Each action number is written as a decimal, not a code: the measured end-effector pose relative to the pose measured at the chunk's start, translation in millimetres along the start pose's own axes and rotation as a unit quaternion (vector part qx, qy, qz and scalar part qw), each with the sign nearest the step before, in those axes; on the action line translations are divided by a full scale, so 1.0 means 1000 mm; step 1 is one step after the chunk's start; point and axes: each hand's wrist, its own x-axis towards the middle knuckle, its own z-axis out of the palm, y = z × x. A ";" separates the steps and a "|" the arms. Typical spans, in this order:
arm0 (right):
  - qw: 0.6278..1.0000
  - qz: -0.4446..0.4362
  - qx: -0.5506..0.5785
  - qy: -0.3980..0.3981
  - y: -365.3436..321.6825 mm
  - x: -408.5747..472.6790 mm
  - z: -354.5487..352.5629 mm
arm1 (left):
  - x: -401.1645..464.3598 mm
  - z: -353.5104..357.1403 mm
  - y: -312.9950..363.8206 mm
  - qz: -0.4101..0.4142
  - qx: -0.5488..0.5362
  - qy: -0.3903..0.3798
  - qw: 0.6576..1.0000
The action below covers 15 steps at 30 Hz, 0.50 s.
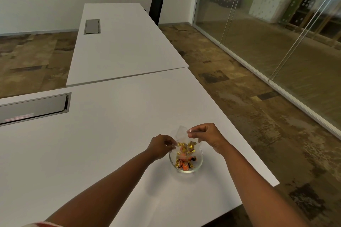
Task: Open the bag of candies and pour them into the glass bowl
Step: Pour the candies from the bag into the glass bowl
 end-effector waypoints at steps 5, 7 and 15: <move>1.000 0.003 -0.016 -0.012 -0.002 -0.001 0.000 | 0.003 -0.001 0.001 0.009 0.001 0.000 1.000; 1.000 0.002 -0.003 -0.008 -0.002 0.001 -0.001 | 0.004 -0.001 0.002 0.007 -0.002 0.000 1.000; 1.000 0.009 0.024 0.008 -0.005 0.002 -0.002 | 0.006 -0.002 0.002 0.021 0.008 0.006 1.000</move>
